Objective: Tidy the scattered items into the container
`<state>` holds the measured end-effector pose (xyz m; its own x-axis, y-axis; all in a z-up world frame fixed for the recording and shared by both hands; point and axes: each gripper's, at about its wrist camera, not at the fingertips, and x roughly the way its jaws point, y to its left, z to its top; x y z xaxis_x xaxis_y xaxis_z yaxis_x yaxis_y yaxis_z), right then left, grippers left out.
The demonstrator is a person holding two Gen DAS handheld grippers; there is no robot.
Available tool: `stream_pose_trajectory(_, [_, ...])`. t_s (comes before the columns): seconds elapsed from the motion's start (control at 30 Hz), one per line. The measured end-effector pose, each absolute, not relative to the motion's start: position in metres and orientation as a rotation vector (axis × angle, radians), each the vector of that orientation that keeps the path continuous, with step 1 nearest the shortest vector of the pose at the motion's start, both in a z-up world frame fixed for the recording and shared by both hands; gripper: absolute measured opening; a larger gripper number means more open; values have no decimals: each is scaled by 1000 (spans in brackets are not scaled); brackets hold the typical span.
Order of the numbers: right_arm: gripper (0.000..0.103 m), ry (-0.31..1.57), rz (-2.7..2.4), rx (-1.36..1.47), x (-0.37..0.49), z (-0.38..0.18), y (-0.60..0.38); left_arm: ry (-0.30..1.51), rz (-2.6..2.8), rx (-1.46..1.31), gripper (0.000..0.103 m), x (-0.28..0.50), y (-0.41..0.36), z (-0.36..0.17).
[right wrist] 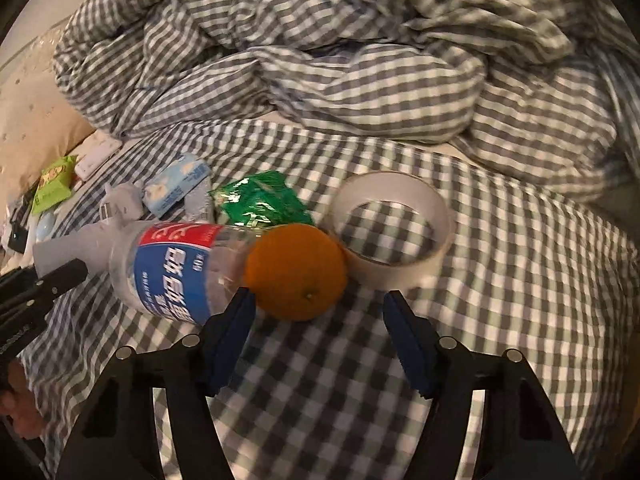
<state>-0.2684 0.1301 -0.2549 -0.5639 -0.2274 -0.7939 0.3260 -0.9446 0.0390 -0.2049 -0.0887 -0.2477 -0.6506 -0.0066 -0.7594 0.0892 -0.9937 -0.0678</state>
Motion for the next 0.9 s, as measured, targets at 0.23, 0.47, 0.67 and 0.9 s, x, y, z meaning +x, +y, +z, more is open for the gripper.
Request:
stream_pose_trajectory(0.23, [72, 193, -2545, 1271, -287, -261, 115, 199, -2809, 1298, 32, -201, -94, -248])
stream_pose_trajectory(0.47, [56, 191, -2476, 1315, -301, -274, 105, 212, -2820, 1284, 31, -192, -98, -240])
stream_pose_trajectory(0.67, [54, 172, -2528, 1268, -285, -265, 110, 168, -2839, 1238, 30, -182, -98, -225])
stream_pose_trajectory(0.9, [33, 121, -2587, 1199, -265, -240, 133, 158, -2857, 1235, 0, -177, -92, -212])
